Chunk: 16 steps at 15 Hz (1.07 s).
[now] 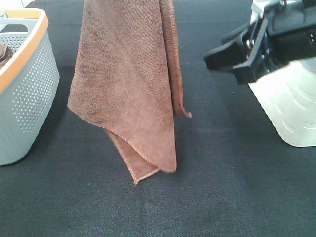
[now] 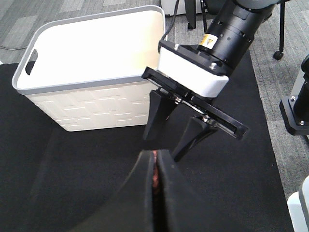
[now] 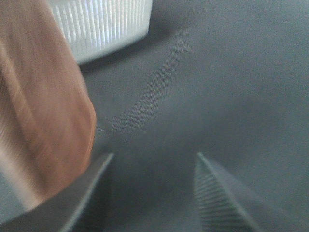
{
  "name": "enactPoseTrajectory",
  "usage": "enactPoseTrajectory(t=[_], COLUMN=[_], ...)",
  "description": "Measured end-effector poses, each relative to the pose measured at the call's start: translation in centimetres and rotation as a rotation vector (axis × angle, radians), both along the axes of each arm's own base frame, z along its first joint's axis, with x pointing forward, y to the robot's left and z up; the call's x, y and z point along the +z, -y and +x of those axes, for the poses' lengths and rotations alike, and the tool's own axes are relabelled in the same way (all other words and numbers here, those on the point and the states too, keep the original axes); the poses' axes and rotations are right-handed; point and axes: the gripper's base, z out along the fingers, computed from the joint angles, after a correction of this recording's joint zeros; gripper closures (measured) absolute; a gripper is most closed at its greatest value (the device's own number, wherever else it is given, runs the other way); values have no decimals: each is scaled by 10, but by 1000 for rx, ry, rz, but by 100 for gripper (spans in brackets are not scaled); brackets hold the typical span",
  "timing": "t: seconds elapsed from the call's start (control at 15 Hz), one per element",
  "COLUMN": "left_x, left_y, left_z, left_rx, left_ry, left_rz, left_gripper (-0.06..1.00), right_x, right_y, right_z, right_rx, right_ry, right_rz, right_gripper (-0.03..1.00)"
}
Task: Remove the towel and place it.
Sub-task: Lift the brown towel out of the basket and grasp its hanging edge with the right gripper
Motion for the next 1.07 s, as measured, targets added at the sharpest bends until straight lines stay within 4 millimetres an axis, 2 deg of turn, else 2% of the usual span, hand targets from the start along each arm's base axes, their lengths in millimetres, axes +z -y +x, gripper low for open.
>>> enactPoseTrajectory(t=[0.13,0.27,0.73,1.07], left_x=[0,0,4,4], left_y=[0,0,3,3], left_z=[0,0,-3,-3], left_rx=[0,0,-28,-37], left_ry=[0,0,-15,-6], left_rz=[0,0,-49,-53], left_gripper=[94,94,94,94], right_x=[2,5,-13,-13], right_y=[5,7,0,-3], right_z=[-10,-20,-17,-20], right_rx=[-25,-14,40,75], right_ry=[-64,-113,-268,-290], right_rz=[-27,-34,-24,-10], right_gripper=[37,35,35,35])
